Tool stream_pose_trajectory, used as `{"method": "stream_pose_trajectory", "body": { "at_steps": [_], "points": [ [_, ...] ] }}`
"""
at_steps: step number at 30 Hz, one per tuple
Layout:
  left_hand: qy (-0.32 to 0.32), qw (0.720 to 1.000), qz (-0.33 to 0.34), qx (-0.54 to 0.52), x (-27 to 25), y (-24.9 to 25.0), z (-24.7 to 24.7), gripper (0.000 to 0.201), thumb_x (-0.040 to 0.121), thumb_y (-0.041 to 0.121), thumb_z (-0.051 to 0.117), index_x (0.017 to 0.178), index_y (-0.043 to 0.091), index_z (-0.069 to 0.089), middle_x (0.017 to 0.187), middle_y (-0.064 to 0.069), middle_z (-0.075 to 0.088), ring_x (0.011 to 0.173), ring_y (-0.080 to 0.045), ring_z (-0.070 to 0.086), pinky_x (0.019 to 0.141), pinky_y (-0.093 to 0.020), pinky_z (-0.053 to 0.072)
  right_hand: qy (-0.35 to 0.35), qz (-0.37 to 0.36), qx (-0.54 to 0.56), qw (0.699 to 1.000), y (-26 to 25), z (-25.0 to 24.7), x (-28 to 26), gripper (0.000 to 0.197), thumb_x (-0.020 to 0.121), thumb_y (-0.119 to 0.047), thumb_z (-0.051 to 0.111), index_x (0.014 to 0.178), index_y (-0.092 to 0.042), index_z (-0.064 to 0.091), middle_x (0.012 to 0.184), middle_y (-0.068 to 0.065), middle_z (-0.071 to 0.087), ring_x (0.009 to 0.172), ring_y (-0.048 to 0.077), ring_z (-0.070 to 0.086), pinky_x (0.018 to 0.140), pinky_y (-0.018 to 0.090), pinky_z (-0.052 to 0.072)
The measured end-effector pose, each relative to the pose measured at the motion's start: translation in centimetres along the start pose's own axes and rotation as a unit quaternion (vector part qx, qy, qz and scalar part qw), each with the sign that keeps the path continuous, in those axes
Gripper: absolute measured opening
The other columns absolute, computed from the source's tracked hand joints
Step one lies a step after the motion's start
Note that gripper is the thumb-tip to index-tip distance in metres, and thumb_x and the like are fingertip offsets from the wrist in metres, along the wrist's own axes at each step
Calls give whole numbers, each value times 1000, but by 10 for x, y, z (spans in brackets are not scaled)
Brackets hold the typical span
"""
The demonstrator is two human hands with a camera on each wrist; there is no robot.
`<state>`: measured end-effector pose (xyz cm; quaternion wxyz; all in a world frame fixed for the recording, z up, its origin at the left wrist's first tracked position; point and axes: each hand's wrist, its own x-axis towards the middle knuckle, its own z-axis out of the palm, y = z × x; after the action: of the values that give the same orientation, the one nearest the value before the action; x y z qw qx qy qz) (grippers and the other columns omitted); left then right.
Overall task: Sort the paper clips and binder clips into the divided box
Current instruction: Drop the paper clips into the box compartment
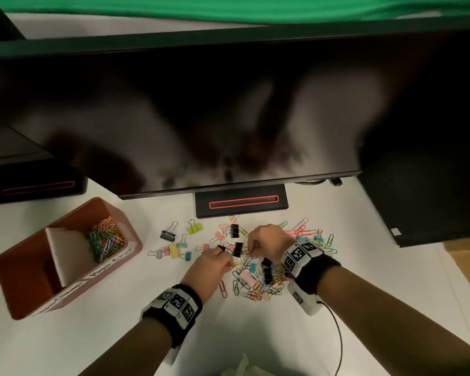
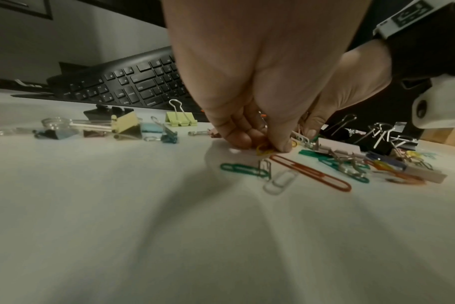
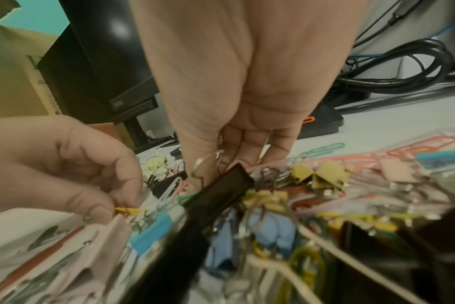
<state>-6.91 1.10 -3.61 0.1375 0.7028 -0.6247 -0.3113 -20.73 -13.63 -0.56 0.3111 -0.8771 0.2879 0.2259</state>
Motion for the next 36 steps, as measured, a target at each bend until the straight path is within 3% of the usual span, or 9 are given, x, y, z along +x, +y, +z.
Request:
{"method": "stream_pose_trajectory", "body": {
  "at_steps": [11, 13, 16, 22, 24, 27, 30, 34, 36],
  "points": [
    [-56, 995, -12, 87, 2, 2, 4, 20, 90, 1, 45, 105, 11, 53, 108, -7, 52, 95, -20, 52, 95, -32, 43, 22, -44, -33, 998, 2, 1, -7, 14, 89, -28, 58, 98, -22, 67, 96, -5, 71, 90, 15, 60, 98, 31, 37],
    [-58, 994, -3, 93, 2, 0, 4, 23, 89, -3, 42, 105, 10, 52, 108, -9, 52, 96, -22, 51, 85, -30, 45, 37, -42, -2, 998, 2, -3, -13, 14, 88, -27, 60, 97, -20, 68, 95, -4, 72, 88, 14, 64, 96, 29, 41],
    [-56, 996, 7, 73, 2, -2, 0, 24, 89, -2, 42, 107, 9, 54, 109, -9, 54, 100, -23, 51, 86, -29, 43, 49, -41, 44, 997, 1, -10, -23, 13, 87, -25, 62, 96, -18, 69, 93, -1, 73, 85, 13, 66, 85, 28, 52],
    [85, 994, 8, -63, -31, 0, -55, 7, 91, 15, 54, 94, 14, 60, 89, 6, 55, 84, -7, 50, 73, -11, 36, 110, -87, 135, 981, -32, -34, -26, 7, 83, -20, 69, 87, -14, 71, 85, 0, 73, 76, 9, 64, 69, 11, 46],
    [149, 985, -3, -80, -51, -8, -88, 4, 88, 12, 59, 90, 15, 60, 83, 9, 56, 77, 0, 50, 70, -6, 36, 126, -122, 149, 973, -65, -46, -18, 7, 82, -20, 70, 84, -14, 70, 80, -3, 70, 70, 9, 63, 65, 12, 46],
    [239, 965, -71, -80, -79, -40, -133, 6, 86, 8, 62, 88, 14, 61, 82, 6, 60, 75, -1, 53, 70, -9, 39, 137, -157, 167, 964, -125, -56, 8, 3, 81, -21, 69, 79, -20, 67, 74, -3, 69, 65, 13, 65, 63, 24, 54],
    [285, 937, -174, -99, -101, -76, -163, 5, 87, 10, 61, 90, 14, 61, 85, 1, 65, 79, -14, 61, 75, -29, 47, 160, -189, 157, 956, -190, -56, 45, 2, 80, -15, 69, 81, -15, 68, 74, -1, 67, 67, 14, 60, 67, 23, 48],
    [264, 905, -313, -114, -105, -106, -179, 11, 85, 14, 63, 96, 12, 63, 95, -5, 68, 91, -17, 62, 87, -31, 48, 145, -159, 137, 967, -253, -39, 96, 14, 82, -17, 68, 95, -12, 66, 92, 9, 70, 85, 23, 64, 79, 32, 52],
    [230, 910, -331, -101, -103, -115, -179, 19, 87, 11, 59, 106, 9, 63, 107, -9, 68, 100, -20, 61, 93, -30, 45, 114, -129, 128, 977, -264, -30, 107, 29, 83, -23, 68, 108, -12, 61, 102, 12, 69, 96, 27, 63, 84, 33, 51]
  ]
}}
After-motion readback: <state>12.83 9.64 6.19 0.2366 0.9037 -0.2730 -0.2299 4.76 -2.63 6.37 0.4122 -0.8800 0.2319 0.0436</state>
